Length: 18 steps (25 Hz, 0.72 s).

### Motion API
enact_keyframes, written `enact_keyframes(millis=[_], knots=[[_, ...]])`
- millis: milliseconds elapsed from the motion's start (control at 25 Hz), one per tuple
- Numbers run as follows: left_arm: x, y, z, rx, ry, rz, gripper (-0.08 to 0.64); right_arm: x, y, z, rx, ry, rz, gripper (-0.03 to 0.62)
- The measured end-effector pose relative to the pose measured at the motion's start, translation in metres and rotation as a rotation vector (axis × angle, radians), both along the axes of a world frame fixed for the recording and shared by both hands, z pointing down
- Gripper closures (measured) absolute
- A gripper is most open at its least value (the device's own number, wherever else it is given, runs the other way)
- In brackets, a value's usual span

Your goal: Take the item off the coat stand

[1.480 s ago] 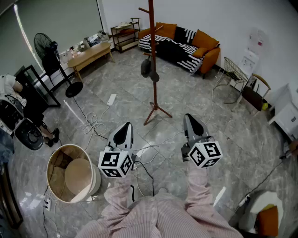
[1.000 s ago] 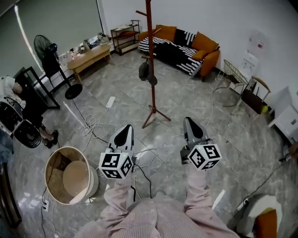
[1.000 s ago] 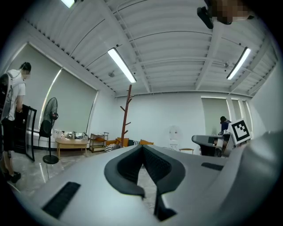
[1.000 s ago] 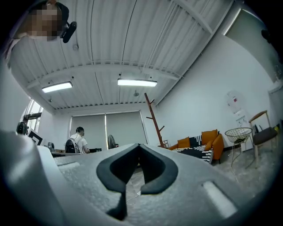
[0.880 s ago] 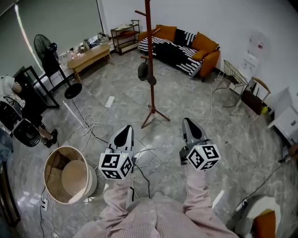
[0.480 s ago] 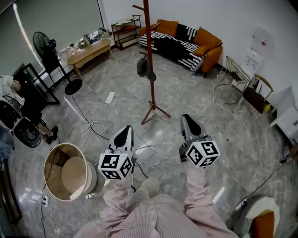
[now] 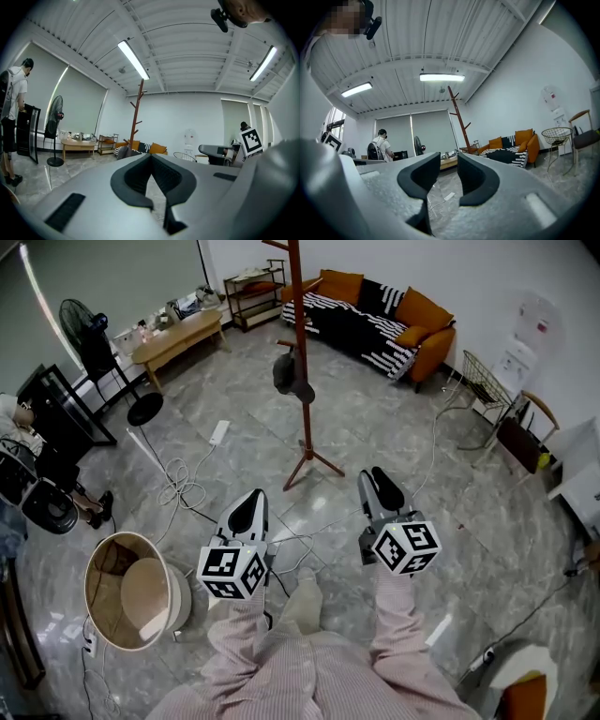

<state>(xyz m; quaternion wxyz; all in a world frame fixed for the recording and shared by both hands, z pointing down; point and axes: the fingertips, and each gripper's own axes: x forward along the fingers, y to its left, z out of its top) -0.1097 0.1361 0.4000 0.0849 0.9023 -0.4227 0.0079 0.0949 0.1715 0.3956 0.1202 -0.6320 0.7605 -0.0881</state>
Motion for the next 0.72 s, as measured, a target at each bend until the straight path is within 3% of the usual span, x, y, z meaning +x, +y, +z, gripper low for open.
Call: enact_keyframes(millis=[720], knots=[[0.043, -0.187, 0.005, -0.014, 0.017, -0.029, 0.558, 0.042, -0.183, 0.013, -0.02, -0.032, -0.028, 0.413]])
